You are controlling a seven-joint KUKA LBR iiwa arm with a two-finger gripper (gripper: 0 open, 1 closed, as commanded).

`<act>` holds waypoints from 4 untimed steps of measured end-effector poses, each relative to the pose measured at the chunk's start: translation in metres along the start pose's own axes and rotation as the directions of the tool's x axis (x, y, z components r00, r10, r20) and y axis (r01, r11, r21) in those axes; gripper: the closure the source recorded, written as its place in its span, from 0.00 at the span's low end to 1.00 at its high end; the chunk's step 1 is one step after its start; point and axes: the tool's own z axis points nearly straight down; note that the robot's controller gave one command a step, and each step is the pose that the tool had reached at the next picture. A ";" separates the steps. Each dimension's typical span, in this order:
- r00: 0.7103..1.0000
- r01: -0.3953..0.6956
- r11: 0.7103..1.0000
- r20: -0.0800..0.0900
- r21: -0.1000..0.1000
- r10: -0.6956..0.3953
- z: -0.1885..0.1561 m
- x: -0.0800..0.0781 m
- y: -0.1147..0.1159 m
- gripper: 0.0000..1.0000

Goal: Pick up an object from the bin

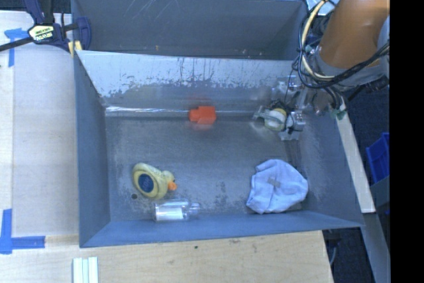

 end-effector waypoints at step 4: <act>0.991 0.137 0.991 0.001 -0.002 -0.137 0.097 0.018 -0.038 1.00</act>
Offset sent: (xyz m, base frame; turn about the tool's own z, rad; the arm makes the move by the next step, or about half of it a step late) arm -0.0078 0.0129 -0.0989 0.0831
